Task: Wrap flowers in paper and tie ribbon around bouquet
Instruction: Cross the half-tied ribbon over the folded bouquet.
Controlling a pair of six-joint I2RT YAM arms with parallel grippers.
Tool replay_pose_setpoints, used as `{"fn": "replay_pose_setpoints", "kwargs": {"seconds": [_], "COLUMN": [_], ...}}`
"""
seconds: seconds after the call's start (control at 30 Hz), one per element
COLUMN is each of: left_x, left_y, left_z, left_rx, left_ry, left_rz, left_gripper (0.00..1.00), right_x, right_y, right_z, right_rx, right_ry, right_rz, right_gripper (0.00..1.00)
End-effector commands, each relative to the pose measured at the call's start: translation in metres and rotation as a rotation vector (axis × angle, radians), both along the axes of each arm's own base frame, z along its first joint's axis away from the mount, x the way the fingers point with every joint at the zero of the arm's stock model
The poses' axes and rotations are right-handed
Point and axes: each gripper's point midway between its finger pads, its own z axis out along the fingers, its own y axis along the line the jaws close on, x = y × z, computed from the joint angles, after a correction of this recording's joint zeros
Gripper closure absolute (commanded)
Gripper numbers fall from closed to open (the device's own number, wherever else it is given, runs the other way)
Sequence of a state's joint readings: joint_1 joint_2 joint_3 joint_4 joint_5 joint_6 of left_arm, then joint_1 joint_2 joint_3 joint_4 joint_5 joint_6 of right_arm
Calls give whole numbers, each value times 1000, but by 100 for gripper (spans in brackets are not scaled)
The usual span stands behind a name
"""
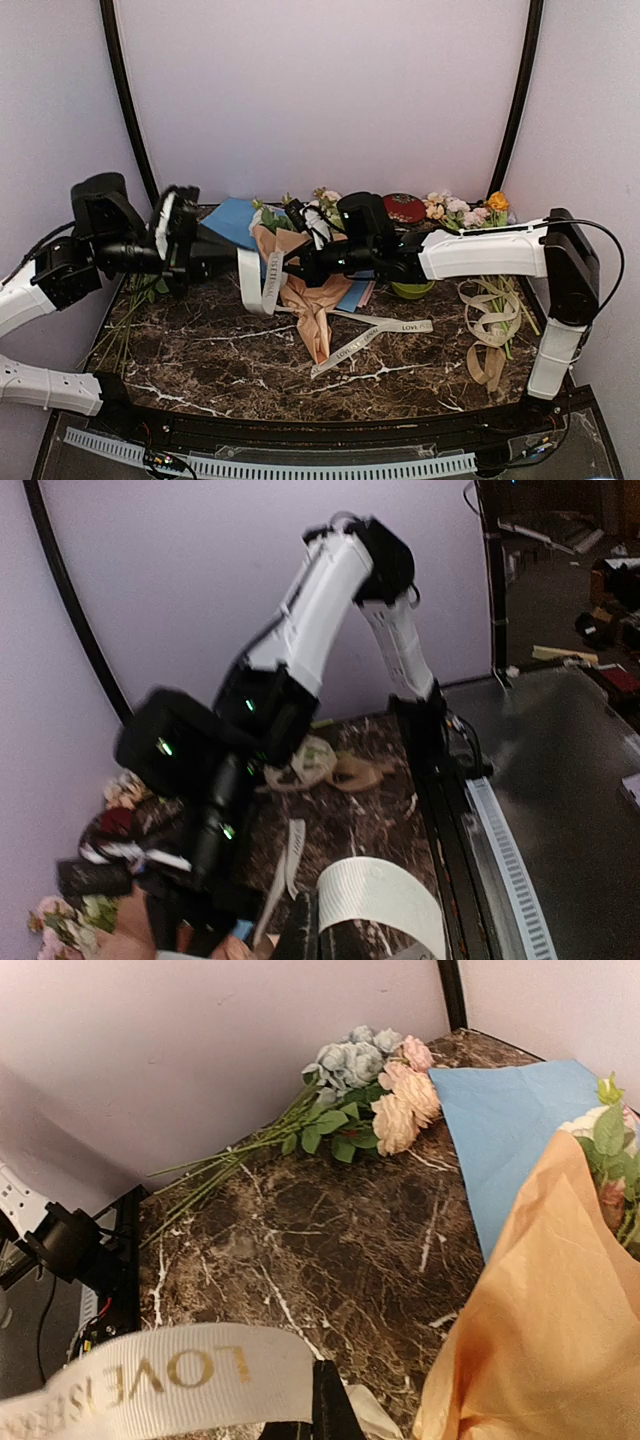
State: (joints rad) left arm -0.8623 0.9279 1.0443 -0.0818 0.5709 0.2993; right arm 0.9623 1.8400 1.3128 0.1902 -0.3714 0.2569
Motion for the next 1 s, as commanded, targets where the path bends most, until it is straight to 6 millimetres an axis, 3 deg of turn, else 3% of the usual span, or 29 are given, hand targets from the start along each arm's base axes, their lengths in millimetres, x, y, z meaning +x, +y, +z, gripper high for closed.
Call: {"fn": "replay_pose_setpoints", "kwargs": {"seconds": [0.0, 0.07, 0.1, 0.27, 0.4, 0.5, 0.57, 0.63, 0.73, 0.8, 0.97], "left_x": [-32, -28, -29, -18, -4, 17, 42, 70, 87, 83, 101], "left_y": [9, 18, 22, 27, 32, 28, 26, 28, 23, 16, -9], "left_z": [-144, -192, -208, -236, -254, -247, -228, -202, -173, -167, -188], "left_rx": [306, 397, 423, 448, 504, 446, 355, 209, -7, -96, -76], "left_ry": [110, 114, 127, 143, 148, 163, 164, 217, 306, 275, 328], "left_rz": [-155, -96, -85, -2, 81, 188, 302, 407, 398, 339, 305], "left_gripper": [100, 100, 95, 31, 15, 14, 15, 23, 25, 19, 21], "right_x": [12, 14, 14, 6, -3, -7, -12, -16, -17, -16, -17], "right_y": [-19, -23, -24, -28, -26, -25, -24, -22, -20, -20, -20], "right_z": [20, 21, 22, 29, 30, 30, 32, 32, 31, 29, 29], "right_rx": [-66, -87, -94, -89, -96, -97, -90, -81, -77, -76, -71], "right_ry": [-110, -129, -136, -173, -201, -208, -210, -211, -206, -200, -189], "right_rz": [-78, -90, -88, -72, -50, -37, -25, -12, -12, -20, -27], "right_gripper": [100, 100, 100, 100, 100, 100, 100, 100, 100, 100, 100]}}
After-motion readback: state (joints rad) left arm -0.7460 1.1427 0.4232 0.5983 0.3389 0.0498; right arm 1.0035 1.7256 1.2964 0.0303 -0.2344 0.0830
